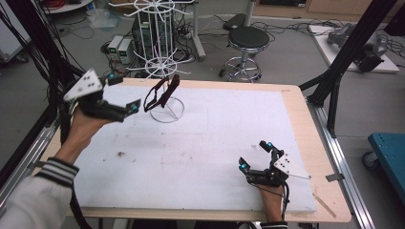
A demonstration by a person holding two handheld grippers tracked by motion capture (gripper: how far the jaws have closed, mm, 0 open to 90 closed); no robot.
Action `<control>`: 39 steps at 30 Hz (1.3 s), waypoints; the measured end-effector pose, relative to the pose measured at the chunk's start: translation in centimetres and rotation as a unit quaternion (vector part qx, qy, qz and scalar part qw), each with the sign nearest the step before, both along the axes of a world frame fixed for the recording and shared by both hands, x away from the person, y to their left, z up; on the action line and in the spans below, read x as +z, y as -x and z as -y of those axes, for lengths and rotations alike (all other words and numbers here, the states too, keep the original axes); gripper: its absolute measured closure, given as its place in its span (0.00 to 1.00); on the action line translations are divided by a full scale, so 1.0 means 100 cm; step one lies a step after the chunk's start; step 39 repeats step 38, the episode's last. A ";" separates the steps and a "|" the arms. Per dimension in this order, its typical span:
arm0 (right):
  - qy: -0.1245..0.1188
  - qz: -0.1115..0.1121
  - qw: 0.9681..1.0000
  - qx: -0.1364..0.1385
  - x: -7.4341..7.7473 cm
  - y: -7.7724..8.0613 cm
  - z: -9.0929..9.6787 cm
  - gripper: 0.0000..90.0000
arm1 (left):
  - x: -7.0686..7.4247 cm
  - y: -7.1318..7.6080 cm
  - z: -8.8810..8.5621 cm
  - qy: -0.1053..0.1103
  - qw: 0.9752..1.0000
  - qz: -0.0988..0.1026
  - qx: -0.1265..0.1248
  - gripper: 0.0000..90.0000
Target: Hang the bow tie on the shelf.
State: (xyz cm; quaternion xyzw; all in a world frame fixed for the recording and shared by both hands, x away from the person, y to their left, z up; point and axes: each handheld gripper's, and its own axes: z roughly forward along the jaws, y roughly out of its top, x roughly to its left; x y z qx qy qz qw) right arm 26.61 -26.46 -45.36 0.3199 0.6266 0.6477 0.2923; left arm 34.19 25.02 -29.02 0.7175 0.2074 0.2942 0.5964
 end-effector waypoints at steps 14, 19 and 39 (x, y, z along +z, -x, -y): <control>0.000 0.015 1.000 -0.012 -0.001 0.004 -0.001 0.01 | -0.102 0.061 -0.058 0.046 0.998 -0.008 0.034 0.02; 0.001 0.019 1.000 -0.014 -0.001 0.005 -0.001 0.01 | -0.127 0.068 -0.053 0.068 0.997 -0.009 0.033 0.02; 0.006 0.027 1.000 -0.013 -0.002 0.006 -0.002 0.01 | -0.164 0.072 -0.055 0.119 0.991 -0.011 0.052 0.02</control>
